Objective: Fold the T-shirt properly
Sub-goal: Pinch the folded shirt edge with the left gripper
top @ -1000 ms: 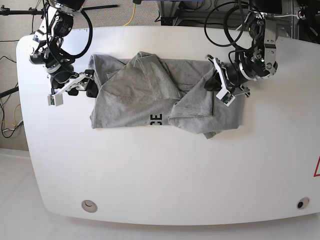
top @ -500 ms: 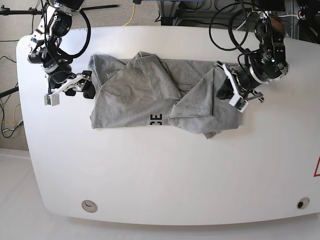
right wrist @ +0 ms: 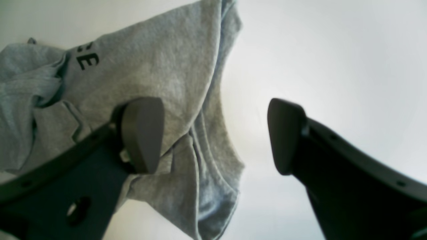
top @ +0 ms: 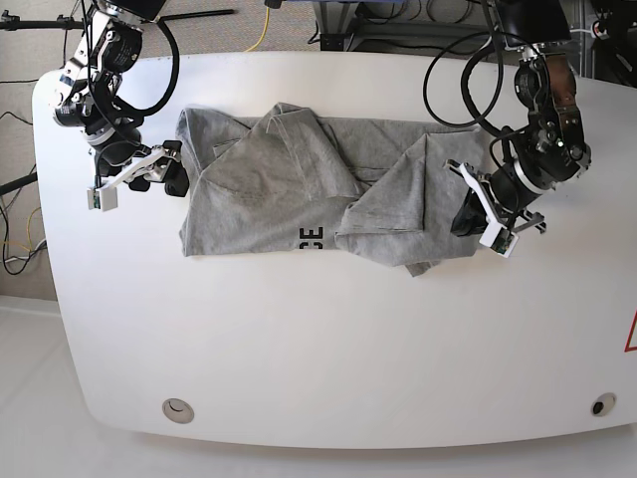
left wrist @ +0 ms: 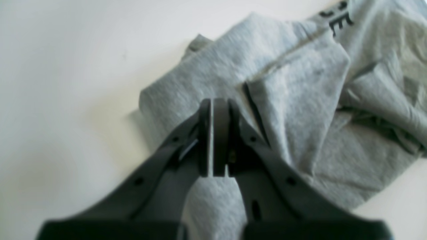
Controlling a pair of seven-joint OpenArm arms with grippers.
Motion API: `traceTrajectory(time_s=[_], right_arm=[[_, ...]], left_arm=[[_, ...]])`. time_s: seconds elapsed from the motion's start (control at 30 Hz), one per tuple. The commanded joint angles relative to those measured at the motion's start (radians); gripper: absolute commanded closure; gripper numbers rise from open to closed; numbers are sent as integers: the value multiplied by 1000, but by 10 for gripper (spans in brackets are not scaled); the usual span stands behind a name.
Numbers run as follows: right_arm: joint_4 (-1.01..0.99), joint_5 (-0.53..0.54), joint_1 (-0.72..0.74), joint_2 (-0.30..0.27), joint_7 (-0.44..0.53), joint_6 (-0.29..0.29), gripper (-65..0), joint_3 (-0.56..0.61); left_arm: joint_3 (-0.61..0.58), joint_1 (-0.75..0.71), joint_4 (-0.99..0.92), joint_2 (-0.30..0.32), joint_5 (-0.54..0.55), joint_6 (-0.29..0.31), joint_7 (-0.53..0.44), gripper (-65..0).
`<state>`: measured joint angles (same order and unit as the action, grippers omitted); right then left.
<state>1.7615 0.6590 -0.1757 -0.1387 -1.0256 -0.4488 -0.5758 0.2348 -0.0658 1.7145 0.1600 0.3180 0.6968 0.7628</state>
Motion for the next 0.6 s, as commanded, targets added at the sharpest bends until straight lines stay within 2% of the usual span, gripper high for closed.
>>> traceTrajectory(time_s=[0.0,0.3,0.57], right_arm=[[16,15,9,-12,18,-6,-455,-3],[15,15,9,-14,18,-6,-455,-5],[15,15,9,-14,18,-6,-455,-5]], left_arm=[[-1,42,-37,6,17,1,-21,-5],[-25,116,-209,-13,17,1,-21,0],[-88,117,-155,-26,19,1,-21,0]])
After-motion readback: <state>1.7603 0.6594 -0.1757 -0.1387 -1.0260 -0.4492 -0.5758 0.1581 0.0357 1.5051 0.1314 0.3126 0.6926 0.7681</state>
